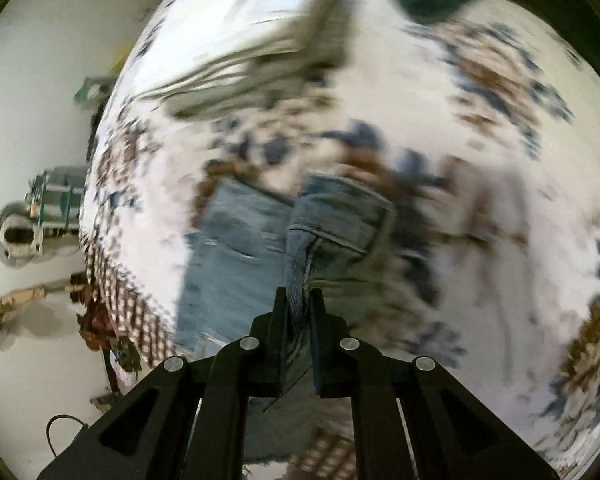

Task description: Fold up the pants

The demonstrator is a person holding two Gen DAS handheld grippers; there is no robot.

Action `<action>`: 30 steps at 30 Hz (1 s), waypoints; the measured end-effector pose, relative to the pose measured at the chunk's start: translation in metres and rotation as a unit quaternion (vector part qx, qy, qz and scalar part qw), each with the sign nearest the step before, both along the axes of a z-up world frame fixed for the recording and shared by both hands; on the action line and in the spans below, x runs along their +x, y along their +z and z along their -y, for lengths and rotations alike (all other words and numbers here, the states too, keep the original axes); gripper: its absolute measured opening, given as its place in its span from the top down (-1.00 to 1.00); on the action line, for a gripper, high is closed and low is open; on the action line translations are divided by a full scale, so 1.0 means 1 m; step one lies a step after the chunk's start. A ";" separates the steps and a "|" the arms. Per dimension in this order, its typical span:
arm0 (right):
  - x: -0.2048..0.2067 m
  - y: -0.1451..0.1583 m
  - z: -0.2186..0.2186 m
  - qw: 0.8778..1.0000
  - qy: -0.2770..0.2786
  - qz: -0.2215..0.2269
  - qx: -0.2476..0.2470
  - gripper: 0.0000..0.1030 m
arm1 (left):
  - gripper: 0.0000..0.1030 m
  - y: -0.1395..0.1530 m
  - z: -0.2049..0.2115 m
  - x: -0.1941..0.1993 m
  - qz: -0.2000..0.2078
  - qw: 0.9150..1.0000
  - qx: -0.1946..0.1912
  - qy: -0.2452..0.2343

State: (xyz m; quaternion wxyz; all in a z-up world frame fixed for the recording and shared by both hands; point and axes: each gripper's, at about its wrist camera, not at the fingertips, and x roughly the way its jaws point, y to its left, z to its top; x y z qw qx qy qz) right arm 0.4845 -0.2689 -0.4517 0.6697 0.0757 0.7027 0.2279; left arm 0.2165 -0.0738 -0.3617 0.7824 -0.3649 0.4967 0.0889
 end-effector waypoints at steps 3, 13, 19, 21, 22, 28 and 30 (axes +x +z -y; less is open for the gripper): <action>0.006 -0.004 -0.062 0.999 0.034 0.015 -0.013 0.81 | 0.94 -0.015 -0.038 -0.001 -0.006 0.999 -0.004 0.037; -0.001 -0.107 -0.225 0.984 0.144 0.008 -0.104 0.78 | 0.86 -0.110 -0.122 -0.012 -0.078 0.991 0.008 0.112; -0.002 -0.101 -0.214 0.982 0.179 0.003 -0.055 -0.42 | 0.37 -0.109 -0.126 -0.044 -0.073 0.979 0.000 0.191; 0.001 -0.090 -0.183 0.986 0.166 -0.003 -0.026 -0.79 | -0.51 -0.100 -0.117 -0.065 -0.051 0.972 -0.010 0.229; 0.003 -0.086 -0.168 0.987 0.157 -0.001 -0.023 -0.79 | -0.57 -0.099 -0.113 -0.072 -0.049 0.969 -0.018 0.240; 0.026 -0.103 -0.062 0.995 0.075 -0.020 -0.059 -0.79 | -0.57 -0.138 -0.053 -0.087 -0.082 0.952 -0.119 0.271; 0.031 -0.120 -0.041 0.996 0.047 -0.041 -0.056 -0.79 | -0.57 -0.160 -0.032 -0.079 -0.097 0.945 -0.153 0.273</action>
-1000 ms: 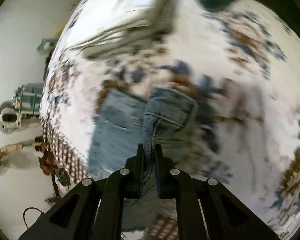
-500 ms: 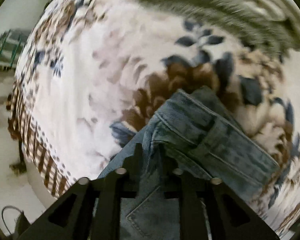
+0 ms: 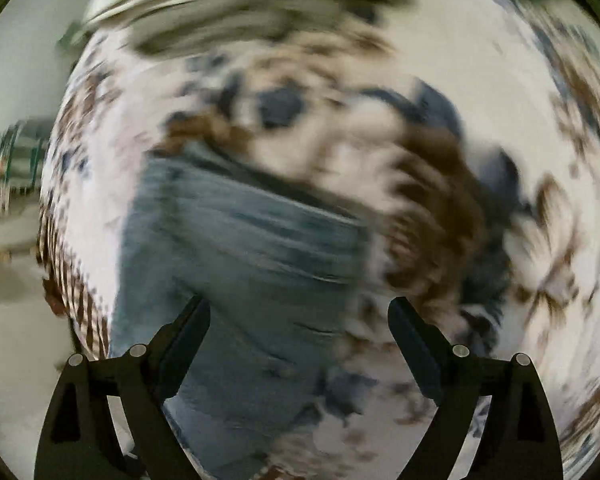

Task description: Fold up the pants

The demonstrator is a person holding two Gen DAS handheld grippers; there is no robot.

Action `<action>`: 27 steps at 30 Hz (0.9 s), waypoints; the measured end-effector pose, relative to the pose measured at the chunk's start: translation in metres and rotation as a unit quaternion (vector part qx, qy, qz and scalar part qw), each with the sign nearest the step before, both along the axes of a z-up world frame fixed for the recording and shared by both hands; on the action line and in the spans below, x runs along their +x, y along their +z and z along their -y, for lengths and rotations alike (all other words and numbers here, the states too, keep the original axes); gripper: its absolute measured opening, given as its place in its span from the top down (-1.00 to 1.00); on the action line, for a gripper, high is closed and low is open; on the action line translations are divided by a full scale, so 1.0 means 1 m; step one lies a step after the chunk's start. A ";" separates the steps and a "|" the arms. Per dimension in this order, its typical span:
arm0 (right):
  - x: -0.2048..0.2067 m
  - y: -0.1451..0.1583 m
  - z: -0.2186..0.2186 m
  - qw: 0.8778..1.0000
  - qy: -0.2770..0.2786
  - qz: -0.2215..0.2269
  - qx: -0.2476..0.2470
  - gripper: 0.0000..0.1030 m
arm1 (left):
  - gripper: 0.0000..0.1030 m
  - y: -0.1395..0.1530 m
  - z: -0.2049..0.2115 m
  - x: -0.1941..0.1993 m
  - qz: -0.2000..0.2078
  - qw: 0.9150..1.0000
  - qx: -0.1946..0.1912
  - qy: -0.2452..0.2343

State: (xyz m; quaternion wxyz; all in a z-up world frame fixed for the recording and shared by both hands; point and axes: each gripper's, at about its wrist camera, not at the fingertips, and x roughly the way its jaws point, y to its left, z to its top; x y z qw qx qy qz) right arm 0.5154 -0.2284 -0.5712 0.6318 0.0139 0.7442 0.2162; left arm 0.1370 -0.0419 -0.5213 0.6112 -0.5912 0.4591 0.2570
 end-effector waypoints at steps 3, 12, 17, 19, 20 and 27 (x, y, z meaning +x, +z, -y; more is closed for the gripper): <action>0.007 -0.029 0.019 0.998 -0.036 -0.036 0.026 -0.79 | -0.53 -0.022 0.026 0.020 -0.001 0.999 -0.033 -0.009; 0.006 -0.063 0.010 0.989 -0.077 -0.038 0.122 0.02 | 0.80 -0.016 0.039 0.052 0.028 0.997 0.042 -0.059; -0.014 -0.031 0.025 0.984 -0.109 -0.022 0.139 0.32 | 0.86 0.003 0.019 0.044 0.050 0.990 0.043 -0.123; -0.032 -0.014 0.036 0.982 -0.122 -0.019 0.143 0.34 | 0.86 0.007 0.008 0.039 0.049 0.988 0.040 -0.141; -0.047 -0.005 0.045 0.981 -0.129 -0.020 0.143 0.35 | 0.86 0.010 -0.003 0.030 0.043 0.986 0.039 -0.155; -0.127 0.016 0.101 0.981 -0.153 -0.024 0.113 0.36 | 0.86 0.010 -0.045 -0.031 -0.014 0.978 0.070 -0.196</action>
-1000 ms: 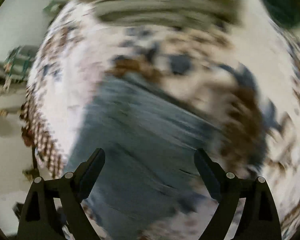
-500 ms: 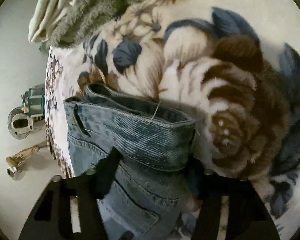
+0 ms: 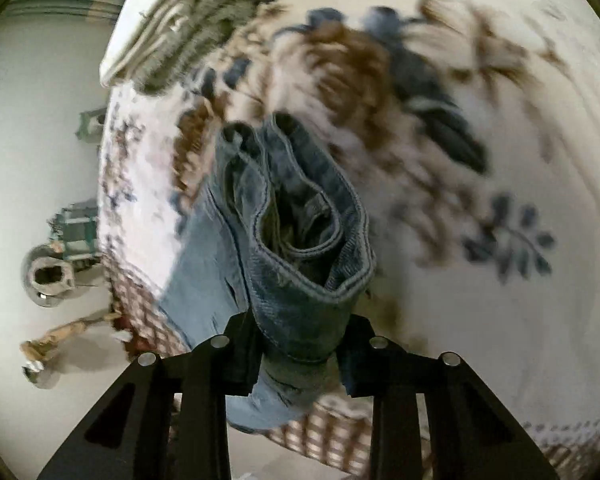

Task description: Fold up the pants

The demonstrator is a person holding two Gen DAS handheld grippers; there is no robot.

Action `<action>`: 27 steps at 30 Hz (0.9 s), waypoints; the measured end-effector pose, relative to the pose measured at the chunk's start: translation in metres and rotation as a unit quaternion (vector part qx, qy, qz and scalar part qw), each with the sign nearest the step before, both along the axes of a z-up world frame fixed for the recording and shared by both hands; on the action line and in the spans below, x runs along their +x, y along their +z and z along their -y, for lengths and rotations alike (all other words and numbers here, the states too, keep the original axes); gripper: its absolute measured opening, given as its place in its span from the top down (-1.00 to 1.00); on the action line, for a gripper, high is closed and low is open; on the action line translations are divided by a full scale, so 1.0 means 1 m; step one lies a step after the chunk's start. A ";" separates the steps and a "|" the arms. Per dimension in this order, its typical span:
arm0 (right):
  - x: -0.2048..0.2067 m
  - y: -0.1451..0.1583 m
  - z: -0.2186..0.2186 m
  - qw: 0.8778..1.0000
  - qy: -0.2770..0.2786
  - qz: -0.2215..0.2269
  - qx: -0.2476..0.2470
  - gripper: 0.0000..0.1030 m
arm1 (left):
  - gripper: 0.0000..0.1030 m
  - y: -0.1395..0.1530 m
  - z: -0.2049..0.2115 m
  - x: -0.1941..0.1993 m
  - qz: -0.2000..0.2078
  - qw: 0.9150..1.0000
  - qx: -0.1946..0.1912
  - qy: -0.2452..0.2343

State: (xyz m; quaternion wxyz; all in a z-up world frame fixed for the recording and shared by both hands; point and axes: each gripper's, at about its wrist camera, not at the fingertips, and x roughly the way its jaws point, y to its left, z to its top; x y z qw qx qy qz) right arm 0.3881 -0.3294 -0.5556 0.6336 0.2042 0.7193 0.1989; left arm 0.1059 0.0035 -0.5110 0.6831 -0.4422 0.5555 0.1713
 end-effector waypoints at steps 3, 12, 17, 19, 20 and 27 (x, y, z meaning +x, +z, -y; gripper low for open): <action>-0.011 -0.025 0.022 0.999 0.000 -0.035 -0.005 0.24 | 0.74 0.002 -0.009 -0.021 0.004 0.998 -0.014 0.064; -0.012 -0.064 0.028 0.997 0.036 -0.066 0.029 -0.30 | -0.48 -0.018 0.079 -0.023 0.081 0.953 -0.159 0.243; 0.002 -0.086 0.006 0.995 0.060 -0.070 0.025 -0.33 | -0.48 -0.066 0.101 0.004 0.074 0.929 -0.198 0.305; 0.002 -0.092 0.004 0.995 0.042 -0.076 0.046 -0.34 | -0.48 -0.076 0.099 0.009 0.072 0.924 -0.183 0.327; 0.007 -0.092 -0.003 0.995 0.037 -0.077 0.052 -0.34 | -0.45 -0.077 0.098 0.005 0.070 0.923 -0.177 0.333; 0.004 -0.085 0.002 0.994 -0.009 -0.064 0.090 0.41 | 0.52 -0.048 0.090 0.012 0.111 0.934 -0.102 0.324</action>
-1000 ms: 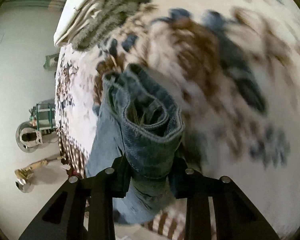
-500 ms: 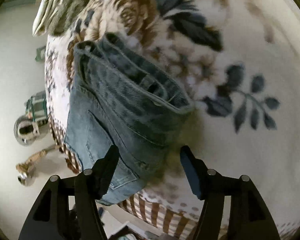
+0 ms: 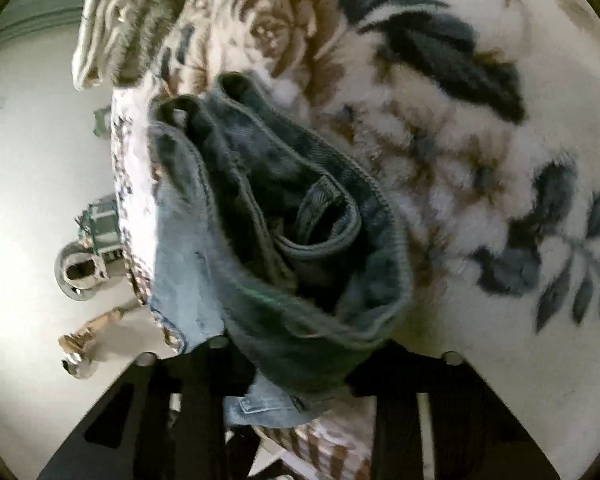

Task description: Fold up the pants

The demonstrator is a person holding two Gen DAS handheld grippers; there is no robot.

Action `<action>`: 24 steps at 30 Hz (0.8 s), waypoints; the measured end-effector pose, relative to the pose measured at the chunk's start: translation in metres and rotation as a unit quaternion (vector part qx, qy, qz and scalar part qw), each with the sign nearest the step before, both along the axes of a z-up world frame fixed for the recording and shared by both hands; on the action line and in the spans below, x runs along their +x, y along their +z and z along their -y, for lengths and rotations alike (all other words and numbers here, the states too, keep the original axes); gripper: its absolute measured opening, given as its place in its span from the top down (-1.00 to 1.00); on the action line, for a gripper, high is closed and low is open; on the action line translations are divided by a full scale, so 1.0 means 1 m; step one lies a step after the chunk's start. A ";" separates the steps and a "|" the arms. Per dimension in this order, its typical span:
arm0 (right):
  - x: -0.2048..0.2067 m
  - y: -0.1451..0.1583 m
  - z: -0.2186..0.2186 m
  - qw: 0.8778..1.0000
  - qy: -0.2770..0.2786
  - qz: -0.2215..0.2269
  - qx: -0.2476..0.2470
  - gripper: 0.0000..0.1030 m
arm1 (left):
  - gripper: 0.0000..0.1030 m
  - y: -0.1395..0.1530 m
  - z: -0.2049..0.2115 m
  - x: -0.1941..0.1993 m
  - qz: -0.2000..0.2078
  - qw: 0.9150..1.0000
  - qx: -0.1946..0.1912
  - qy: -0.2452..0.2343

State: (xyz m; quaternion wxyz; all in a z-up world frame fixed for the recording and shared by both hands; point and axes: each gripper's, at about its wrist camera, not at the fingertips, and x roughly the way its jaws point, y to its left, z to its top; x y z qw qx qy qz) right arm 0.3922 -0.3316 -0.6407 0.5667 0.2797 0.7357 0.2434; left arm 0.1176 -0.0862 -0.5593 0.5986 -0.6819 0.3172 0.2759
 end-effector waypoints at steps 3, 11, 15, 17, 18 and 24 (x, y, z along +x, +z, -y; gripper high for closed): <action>-0.009 0.021 0.002 1.000 -0.002 0.008 0.016 0.45 | 0.53 0.024 -0.006 0.000 0.026 0.998 0.049 -0.032; -0.013 0.002 -0.002 1.000 0.018 -0.015 0.013 0.12 | 0.11 -0.024 -0.034 -0.015 0.057 0.998 -0.006 -0.010; -0.014 -0.017 -0.002 0.998 -0.028 -0.025 0.047 -0.17 | -0.08 -0.033 -0.035 0.001 0.059 0.998 0.007 -0.003; -0.016 -0.023 -0.002 0.997 -0.053 -0.028 0.055 -0.20 | -0.08 -0.030 -0.035 0.005 0.051 0.999 0.016 -0.001; -0.016 -0.023 -0.001 0.996 -0.063 -0.028 0.053 -0.16 | 0.00 -0.027 -0.034 0.006 0.046 0.999 0.023 -0.003; -0.026 0.009 -0.011 0.997 -0.078 -0.014 0.009 0.36 | 0.62 0.020 -0.035 0.019 0.038 0.993 0.090 -0.065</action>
